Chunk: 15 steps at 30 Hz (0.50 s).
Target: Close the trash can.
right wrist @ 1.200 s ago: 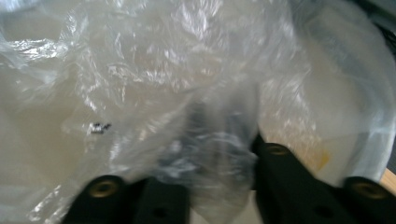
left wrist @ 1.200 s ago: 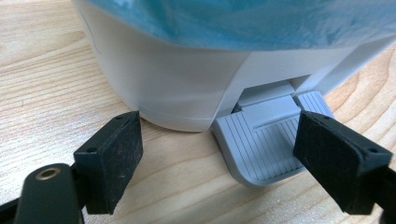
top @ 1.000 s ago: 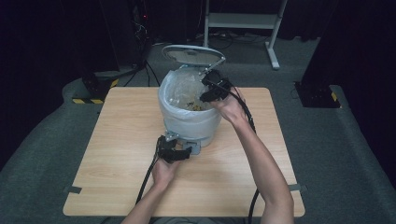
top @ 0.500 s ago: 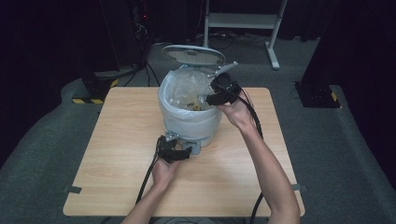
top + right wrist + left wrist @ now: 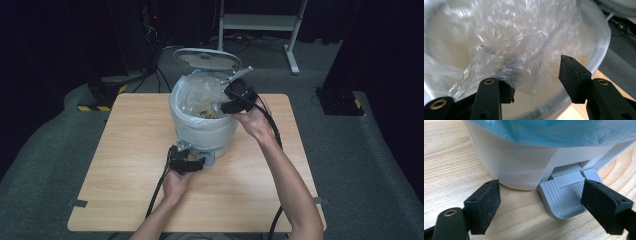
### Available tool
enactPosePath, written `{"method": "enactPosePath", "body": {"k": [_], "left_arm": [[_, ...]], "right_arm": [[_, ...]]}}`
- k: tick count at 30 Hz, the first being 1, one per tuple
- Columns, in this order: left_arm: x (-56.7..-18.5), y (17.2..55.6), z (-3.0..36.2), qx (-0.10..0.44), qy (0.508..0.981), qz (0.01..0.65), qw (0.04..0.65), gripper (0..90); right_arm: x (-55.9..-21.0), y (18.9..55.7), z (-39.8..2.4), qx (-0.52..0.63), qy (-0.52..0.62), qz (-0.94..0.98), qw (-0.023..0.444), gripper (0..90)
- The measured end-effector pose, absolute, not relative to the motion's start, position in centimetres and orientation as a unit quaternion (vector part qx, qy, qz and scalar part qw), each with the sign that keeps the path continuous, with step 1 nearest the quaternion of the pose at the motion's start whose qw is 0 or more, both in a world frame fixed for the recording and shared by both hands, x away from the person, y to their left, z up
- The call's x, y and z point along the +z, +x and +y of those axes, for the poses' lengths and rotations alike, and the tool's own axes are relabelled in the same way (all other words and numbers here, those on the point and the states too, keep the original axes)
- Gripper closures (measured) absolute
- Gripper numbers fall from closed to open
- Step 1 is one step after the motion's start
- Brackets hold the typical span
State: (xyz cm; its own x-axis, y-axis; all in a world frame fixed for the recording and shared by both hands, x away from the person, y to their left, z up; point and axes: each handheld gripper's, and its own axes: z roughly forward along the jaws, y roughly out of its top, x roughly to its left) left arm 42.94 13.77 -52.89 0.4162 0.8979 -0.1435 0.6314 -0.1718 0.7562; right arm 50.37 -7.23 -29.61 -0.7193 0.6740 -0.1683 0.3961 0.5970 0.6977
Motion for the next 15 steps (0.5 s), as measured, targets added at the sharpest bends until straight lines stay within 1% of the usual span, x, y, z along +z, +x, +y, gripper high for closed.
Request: {"method": "enactPosePath", "body": {"k": [1,4,6,11,15], "left_arm": [[-52.9,42.9,13.7,0.17,0.743,0.514,0.394,16.4],[-52.9,42.9,13.7,0.17,0.743,0.514,0.395,17.5],[-52.9,42.9,13.7,0.17,0.743,0.513,0.394,17.5],[-52.9,42.9,13.7,0.17,0.743,0.514,0.395,17.5],[-52.9,42.9,13.7,0.169,0.743,0.514,0.394,17.5]], "right_arm": [[-29.7,50.2,-7.6,0.328,0.305,0.868,0.213,50.1],[-29.3,49.4,-8.7,0.344,0.308,0.86,0.219,48.7],[-29.0,48.8,-9.3,0.345,0.307,0.856,0.231,46.7],[-29.1,48.1,-9.6,0.322,0.289,0.863,0.262,46.3],[-28.8,47.4,-10.5,0.338,0.29,0.857,0.261,46.8]]}}
